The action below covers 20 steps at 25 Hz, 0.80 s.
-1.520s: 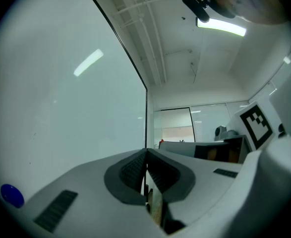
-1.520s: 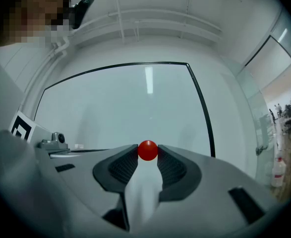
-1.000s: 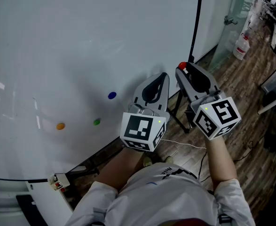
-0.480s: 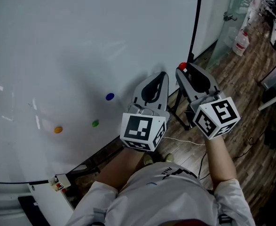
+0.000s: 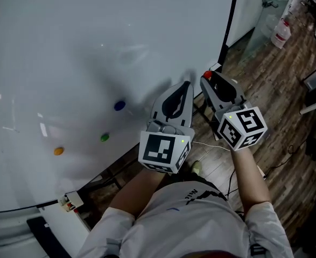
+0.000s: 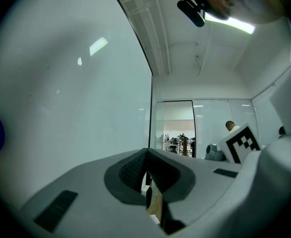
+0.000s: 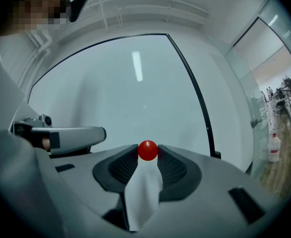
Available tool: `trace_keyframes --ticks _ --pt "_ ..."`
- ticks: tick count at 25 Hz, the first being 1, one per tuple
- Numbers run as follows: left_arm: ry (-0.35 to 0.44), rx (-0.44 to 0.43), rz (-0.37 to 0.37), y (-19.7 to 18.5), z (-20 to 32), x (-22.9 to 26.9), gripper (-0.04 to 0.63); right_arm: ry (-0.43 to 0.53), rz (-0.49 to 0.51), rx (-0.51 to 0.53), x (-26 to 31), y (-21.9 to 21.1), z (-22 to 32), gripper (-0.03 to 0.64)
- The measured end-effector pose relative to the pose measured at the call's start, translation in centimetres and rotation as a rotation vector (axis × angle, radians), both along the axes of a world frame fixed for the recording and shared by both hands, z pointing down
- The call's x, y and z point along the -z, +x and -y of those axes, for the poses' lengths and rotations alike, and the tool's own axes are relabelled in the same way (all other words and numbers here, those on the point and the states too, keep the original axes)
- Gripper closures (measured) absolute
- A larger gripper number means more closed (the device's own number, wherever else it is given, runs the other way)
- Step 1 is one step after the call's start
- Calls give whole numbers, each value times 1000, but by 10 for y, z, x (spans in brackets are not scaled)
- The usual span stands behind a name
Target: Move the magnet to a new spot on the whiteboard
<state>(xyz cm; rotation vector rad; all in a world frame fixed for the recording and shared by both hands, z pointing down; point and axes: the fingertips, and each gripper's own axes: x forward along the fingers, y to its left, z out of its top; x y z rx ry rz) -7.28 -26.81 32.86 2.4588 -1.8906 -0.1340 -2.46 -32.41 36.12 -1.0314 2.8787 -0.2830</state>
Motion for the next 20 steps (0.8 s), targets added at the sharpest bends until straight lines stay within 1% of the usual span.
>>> trace_keyframes --ticks 11,15,20 --pt "-77 -20 21 -9 8 -44 583 -94 12 -15 -82 -29 30 486" --pt "-72 -33 12 -10 10 -50 583 -141 16 -17 -109 -38 39 486" --pt "-125 -52 24 -14 9 -69 583 -179 25 -18 -128 -46 49 486"
